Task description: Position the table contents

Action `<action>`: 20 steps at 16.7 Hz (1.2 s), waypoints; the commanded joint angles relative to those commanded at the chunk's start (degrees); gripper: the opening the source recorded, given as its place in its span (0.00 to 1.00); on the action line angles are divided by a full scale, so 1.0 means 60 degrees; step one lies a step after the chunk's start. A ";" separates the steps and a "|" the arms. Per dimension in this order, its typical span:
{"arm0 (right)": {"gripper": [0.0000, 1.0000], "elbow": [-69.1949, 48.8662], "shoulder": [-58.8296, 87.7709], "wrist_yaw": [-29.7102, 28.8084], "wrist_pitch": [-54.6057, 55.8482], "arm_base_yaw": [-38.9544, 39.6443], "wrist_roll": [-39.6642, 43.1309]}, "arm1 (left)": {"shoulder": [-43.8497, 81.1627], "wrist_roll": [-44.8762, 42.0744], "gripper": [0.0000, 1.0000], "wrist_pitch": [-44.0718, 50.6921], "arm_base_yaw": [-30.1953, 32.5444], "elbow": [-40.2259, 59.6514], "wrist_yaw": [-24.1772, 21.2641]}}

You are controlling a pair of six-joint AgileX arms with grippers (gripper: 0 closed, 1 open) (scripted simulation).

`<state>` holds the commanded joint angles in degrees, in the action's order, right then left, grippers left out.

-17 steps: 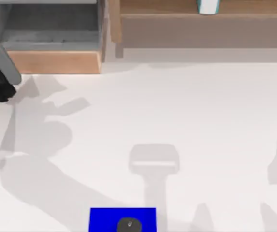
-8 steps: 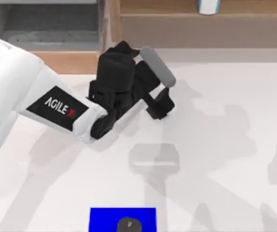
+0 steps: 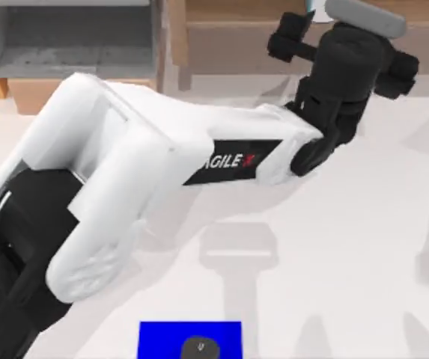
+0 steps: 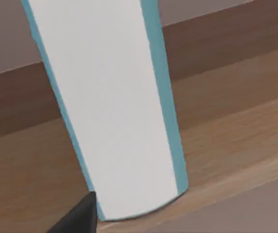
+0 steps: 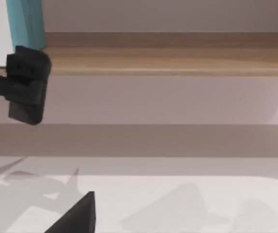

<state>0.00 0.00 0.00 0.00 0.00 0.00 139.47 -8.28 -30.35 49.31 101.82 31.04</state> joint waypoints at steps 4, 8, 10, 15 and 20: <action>1.00 0.0000 0.0000 0.0000 0.0000 0.0000 0.0000 | 0.0781 0.0988 1.00 0.0556 0.0055 0.2437 0.1798; 1.00 0.0000 0.0000 0.0000 0.0000 0.0000 0.0000 | 0.1063 0.1265 1.00 0.0766 -0.0079 0.3294 0.2521; 1.00 0.0000 0.0000 0.0000 0.0000 0.0000 0.0000 | 0.1063 0.1265 1.00 0.0766 -0.0079 0.3294 0.2521; 1.00 0.0000 0.0000 0.0000 0.0000 0.0000 0.0000 | 0.1228 0.1270 1.00 0.0937 -0.0120 0.3626 0.2477; 1.00 0.0000 0.0000 0.0000 0.0000 0.0000 0.0000 | 0.1803 0.1288 1.00 0.1459 -0.0310 0.4710 0.2284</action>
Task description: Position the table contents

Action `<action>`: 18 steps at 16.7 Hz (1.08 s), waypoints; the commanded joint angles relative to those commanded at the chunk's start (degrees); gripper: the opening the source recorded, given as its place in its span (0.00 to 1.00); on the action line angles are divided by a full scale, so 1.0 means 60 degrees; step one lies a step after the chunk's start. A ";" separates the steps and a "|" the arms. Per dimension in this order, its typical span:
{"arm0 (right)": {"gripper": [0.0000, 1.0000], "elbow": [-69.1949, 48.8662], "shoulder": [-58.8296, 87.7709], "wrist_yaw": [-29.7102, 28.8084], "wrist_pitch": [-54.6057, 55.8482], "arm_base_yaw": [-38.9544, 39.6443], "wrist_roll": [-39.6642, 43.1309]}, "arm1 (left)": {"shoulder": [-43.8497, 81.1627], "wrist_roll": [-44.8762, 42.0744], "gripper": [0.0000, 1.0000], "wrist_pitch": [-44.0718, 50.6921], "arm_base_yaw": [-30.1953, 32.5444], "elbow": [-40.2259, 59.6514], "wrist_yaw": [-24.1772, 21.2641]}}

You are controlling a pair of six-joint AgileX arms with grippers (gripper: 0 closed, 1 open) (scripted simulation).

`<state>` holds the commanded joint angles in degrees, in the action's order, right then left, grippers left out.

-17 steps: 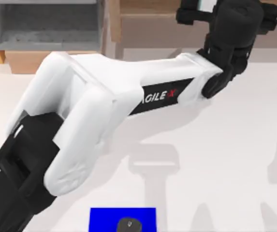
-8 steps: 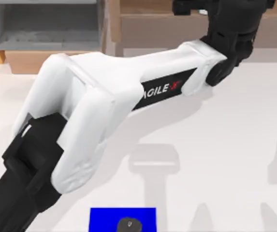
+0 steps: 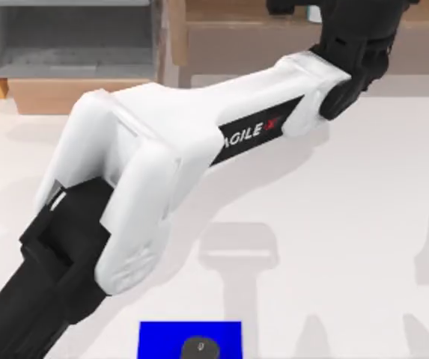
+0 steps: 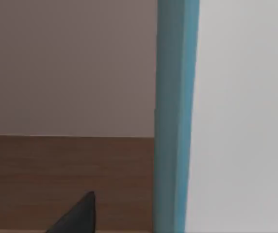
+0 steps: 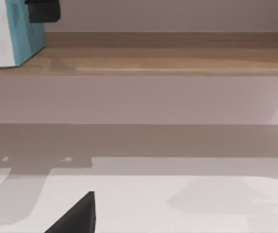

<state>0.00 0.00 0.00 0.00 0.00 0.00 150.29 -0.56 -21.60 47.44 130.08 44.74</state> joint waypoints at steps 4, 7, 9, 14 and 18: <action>1.00 0.0000 0.0000 0.0000 0.0000 0.0000 0.0000 | 0.0021 0.0001 1.00 0.0021 -0.0008 0.0038 -0.0009; 1.00 0.0000 0.0000 0.0000 0.0000 0.0000 0.0000 | 0.0021 0.0001 0.77 0.0021 -0.0008 0.0038 -0.0009; 1.00 0.0000 0.0000 0.0000 0.0000 0.0000 0.0000 | 0.0021 0.0001 0.62 0.0021 -0.0008 0.0038 -0.0009; 1.00 0.0000 0.0000 0.0000 0.0000 0.0000 0.0000 | 0.0021 0.0001 0.25 0.0021 -0.0008 0.0038 -0.0009; 1.00 0.0000 0.0000 0.0000 0.0000 0.0000 0.0000 | 0.0021 0.0001 0.00 0.0021 -0.0008 0.0038 -0.0009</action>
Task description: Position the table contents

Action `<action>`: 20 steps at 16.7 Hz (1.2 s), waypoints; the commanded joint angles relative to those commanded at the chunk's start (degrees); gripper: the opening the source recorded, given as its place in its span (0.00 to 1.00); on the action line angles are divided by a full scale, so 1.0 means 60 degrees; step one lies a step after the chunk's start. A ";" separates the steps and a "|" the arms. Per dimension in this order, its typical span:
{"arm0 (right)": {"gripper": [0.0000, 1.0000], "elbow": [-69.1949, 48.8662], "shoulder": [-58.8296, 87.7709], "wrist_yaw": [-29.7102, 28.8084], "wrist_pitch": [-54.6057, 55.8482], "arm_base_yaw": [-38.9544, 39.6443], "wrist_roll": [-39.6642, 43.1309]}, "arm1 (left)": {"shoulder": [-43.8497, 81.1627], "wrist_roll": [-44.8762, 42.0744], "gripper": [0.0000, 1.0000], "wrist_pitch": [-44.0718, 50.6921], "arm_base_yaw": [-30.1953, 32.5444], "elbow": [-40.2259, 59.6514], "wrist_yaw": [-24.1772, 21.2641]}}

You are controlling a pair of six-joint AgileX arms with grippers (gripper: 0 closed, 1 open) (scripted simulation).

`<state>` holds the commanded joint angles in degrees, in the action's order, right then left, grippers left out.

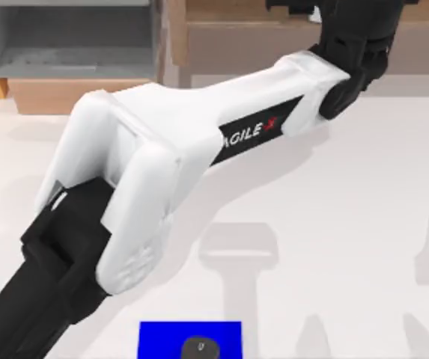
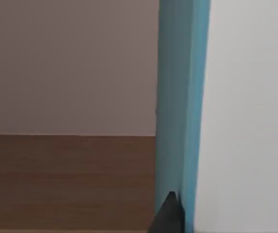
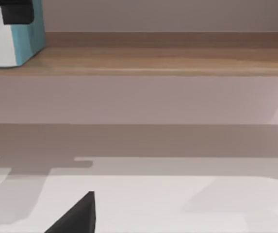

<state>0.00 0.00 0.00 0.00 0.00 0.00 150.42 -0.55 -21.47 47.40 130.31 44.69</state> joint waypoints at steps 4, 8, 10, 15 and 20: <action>1.00 0.0000 0.0000 0.0000 0.0000 0.0000 0.0000 | 0.0000 0.0000 0.00 0.0000 0.0000 0.0000 0.0000; 1.00 0.0000 0.0000 0.0000 0.0000 0.0000 0.0000 | -0.0012 -0.0013 0.00 0.0000 0.0042 0.0004 0.0004; 1.00 0.0000 0.0000 0.0000 0.0000 0.0000 0.0000 | -0.0127 -0.0021 0.00 -0.0054 0.0064 -0.0162 0.0060; 1.00 0.0000 0.0000 0.0000 0.0000 0.0000 0.0000 | -0.1132 -0.0056 0.00 -0.0588 0.0392 -0.1711 0.0357; 1.00 0.0000 0.0000 0.0000 0.0000 0.0000 0.0000 | -0.1557 -0.0064 0.00 -0.0826 0.0536 -0.2326 0.0511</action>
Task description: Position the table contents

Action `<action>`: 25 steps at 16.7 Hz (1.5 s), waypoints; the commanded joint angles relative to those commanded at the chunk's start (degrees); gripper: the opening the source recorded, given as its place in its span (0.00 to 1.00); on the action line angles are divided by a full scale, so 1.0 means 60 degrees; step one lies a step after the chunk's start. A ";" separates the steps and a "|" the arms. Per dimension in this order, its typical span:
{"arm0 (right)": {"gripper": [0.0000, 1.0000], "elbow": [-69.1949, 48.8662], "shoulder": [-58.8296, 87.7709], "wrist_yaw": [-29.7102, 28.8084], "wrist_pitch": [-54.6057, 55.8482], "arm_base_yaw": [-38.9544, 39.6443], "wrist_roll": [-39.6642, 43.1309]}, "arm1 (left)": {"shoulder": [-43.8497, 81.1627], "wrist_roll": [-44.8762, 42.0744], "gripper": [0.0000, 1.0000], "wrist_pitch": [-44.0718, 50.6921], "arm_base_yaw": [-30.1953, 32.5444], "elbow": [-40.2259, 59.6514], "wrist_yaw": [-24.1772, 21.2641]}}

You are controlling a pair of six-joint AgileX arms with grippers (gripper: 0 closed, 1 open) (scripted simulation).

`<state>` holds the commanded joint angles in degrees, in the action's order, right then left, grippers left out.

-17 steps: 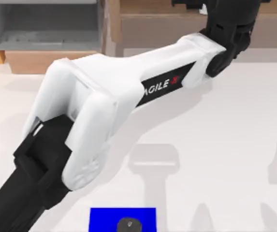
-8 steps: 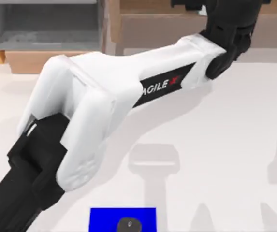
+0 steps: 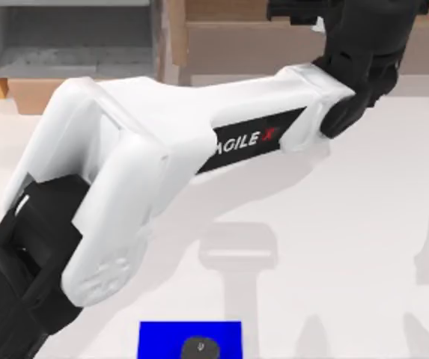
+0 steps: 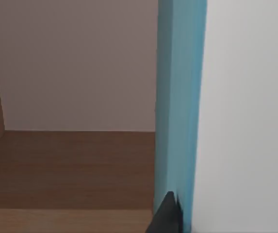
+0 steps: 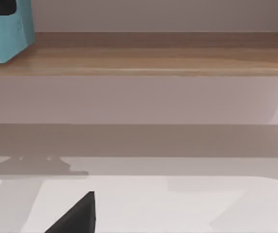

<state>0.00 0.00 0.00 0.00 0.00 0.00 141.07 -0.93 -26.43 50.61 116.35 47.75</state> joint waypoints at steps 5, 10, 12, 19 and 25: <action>1.00 0.0000 0.0000 0.0000 0.0000 0.0000 0.0000 | -0.0161 -0.0223 0.00 -0.0060 0.0011 -0.0223 0.0048; 1.00 0.0000 0.0000 0.0000 0.0000 0.0000 0.0000 | -0.1651 -0.1810 0.00 -0.0856 0.0768 -0.2579 0.0559; 1.00 0.0000 0.0000 0.0000 0.0000 0.0000 0.0000 | -0.2652 -0.2688 0.00 -0.1376 0.1208 -0.4189 0.0779; 1.00 0.0000 0.0000 0.0000 0.0000 0.0000 0.0000 | -0.5643 -0.6016 0.00 -0.3094 0.2224 -0.9993 0.0957; 1.00 0.0000 0.0000 0.0000 0.0000 0.0000 0.0000 | -0.6913 -0.8773 0.00 -0.3803 0.0977 -1.2723 -0.0219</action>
<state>0.00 0.00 0.00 0.00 0.00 0.00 99.59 -53.57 -49.25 56.48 40.02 46.44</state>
